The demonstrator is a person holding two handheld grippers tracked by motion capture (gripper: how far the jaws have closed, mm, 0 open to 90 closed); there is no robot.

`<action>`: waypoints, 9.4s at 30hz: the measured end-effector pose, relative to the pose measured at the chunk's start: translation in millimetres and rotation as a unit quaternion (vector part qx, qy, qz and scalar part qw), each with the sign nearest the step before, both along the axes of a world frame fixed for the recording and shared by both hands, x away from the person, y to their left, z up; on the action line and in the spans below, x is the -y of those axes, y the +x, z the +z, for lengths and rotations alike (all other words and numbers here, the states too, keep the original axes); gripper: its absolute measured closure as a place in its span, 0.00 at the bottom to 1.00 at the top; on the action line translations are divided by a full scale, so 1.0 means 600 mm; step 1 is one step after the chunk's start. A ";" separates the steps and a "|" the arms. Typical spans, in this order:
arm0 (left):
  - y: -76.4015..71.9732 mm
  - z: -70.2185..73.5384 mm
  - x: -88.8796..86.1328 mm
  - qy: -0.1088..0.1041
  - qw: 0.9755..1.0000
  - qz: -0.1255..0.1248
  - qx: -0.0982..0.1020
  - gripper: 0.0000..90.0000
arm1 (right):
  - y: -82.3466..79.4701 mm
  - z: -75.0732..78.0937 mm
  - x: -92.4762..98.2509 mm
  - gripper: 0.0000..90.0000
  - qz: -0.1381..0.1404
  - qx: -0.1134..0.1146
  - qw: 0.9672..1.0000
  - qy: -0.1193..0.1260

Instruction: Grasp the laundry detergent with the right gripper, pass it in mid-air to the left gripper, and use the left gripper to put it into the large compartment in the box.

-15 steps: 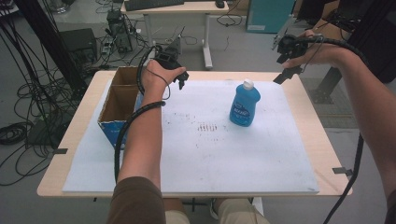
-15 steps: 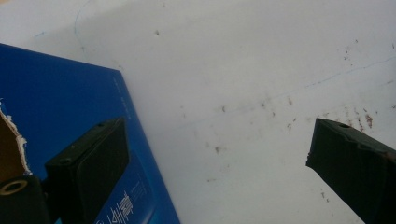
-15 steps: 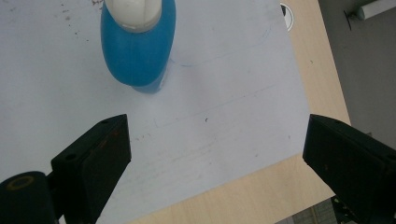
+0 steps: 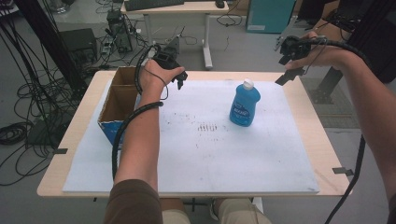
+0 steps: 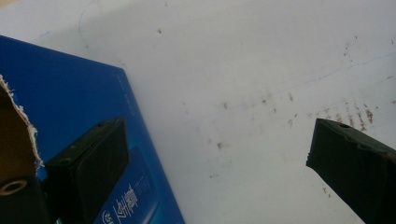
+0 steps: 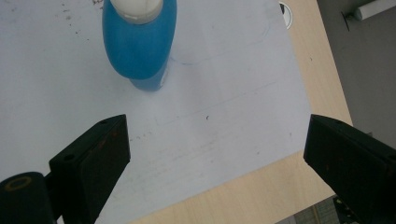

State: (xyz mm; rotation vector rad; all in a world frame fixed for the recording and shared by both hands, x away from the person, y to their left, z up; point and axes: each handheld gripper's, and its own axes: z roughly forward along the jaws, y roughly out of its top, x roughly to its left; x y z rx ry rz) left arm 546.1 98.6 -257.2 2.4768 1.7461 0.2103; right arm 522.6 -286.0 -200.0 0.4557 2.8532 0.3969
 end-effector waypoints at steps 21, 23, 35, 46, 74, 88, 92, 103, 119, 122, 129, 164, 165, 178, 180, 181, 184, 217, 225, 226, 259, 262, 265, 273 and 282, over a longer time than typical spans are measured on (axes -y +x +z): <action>-0.015 0.004 0.000 -0.002 1.000 -0.018 0.011 0.06 | -0.045 -0.046 0.038 0.05 -0.017 0.011 0.997 0.076; -0.017 0.001 0.000 0.000 1.000 -0.023 0.010 0.06 | -0.047 -0.060 0.043 0.05 -0.023 0.013 0.995 0.094; -0.017 -0.010 -0.004 0.002 1.000 -0.025 0.008 0.06 | -0.055 -0.120 0.034 0.05 -0.034 0.004 0.989 0.141; -0.014 -0.015 0.001 0.004 1.000 -0.029 0.005 0.06 | -0.057 -0.177 0.023 0.05 -0.030 0.004 0.986 0.163; -0.010 -0.032 0.000 0.008 0.999 -0.032 -0.004 0.06 | -0.055 -0.274 -0.027 0.05 -0.025 0.044 0.967 0.248; -0.007 -0.036 0.000 0.009 0.999 -0.034 -0.005 0.06 | -0.049 -0.296 -0.037 0.05 -0.023 0.063 0.958 0.279; -0.008 -0.034 0.001 0.009 0.999 -0.034 -0.004 0.06 | -0.049 -0.299 -0.042 0.05 -0.022 0.070 0.955 0.287; -0.010 -0.033 0.000 0.011 0.999 -0.035 -0.004 0.06 | -0.050 -0.309 -0.043 0.04 -0.032 0.073 0.950 0.303; -0.009 -0.031 0.006 0.012 0.999 -0.037 -0.003 0.06 | -0.049 -0.311 -0.043 0.04 -0.030 0.068 0.948 0.309; -0.009 -0.031 0.006 0.011 0.999 -0.037 -0.002 0.06 | -0.048 -0.309 -0.043 0.04 -0.026 0.068 0.948 0.309; -0.009 -0.029 0.007 0.013 0.999 -0.038 -0.002 0.06 | -0.048 -0.307 -0.043 0.04 -0.025 0.068 0.949 0.307; -0.009 -0.028 0.003 0.014 0.999 -0.037 -0.001 0.06 | -0.048 -0.307 -0.045 0.04 -0.028 0.071 0.948 0.309; -0.010 -0.028 0.002 0.014 0.999 -0.037 -0.001 0.06 | -0.048 -0.307 -0.045 0.04 -0.028 0.071 0.948 0.309; -0.009 -0.026 -0.001 0.013 0.999 -0.036 0.000 0.06 | -0.048 -0.305 -0.046 0.04 -0.026 0.070 0.948 0.310; -0.010 -0.026 -0.001 0.013 0.999 -0.035 0.001 0.06 | -0.048 -0.305 -0.047 0.04 -0.026 0.071 0.948 0.310; -0.010 -0.025 -0.001 0.012 0.999 -0.035 0.002 0.06 | -0.048 -0.305 -0.047 0.04 -0.027 0.071 0.948 0.310; -0.010 -0.025 -0.002 0.013 0.999 -0.036 0.001 0.06 | -0.048 -0.304 -0.047 0.04 -0.027 0.071 0.947 0.311; -0.011 -0.023 -0.003 0.012 0.999 -0.036 0.003 0.06 | -0.046 -0.305 -0.051 0.03 -0.022 0.073 0.947 0.313; -0.010 -0.023 -0.003 0.012 0.999 -0.036 0.003 0.06 | -0.045 -0.304 -0.050 0.03 -0.021 0.075 0.946 0.314; -0.010 -0.023 -0.003 0.012 0.999 -0.036 0.003 0.06 | -0.045 -0.304 -0.050 0.03 -0.021 0.075 0.946 0.314; -0.012 -0.024 -0.009 0.011 0.999 -0.034 0.004 0.06 | -0.047 -0.311 -0.055 0.32 -0.012 0.093 0.947 0.306; -0.012 -0.023 -0.010 0.013 0.999 -0.033 0.005 0.06 | -0.047 -0.312 -0.055 0.39 -0.009 0.088 0.949 0.303; -0.012 -0.023 -0.010 0.013 0.999 -0.033 0.006 0.06 | -0.047 -0.312 -0.055 0.42 -0.006 0.084 0.949 0.305; -0.012 -0.023 -0.009 0.016 0.999 -0.034 0.005 0.06 | -0.045 -0.313 -0.054 0.44 -0.004 0.078 0.948 0.308; -0.013 -0.019 -0.010 0.014 0.999 -0.034 0.006 0.06 | -0.042 -0.312 -0.054 0.45 -0.004 0.070 0.949 0.308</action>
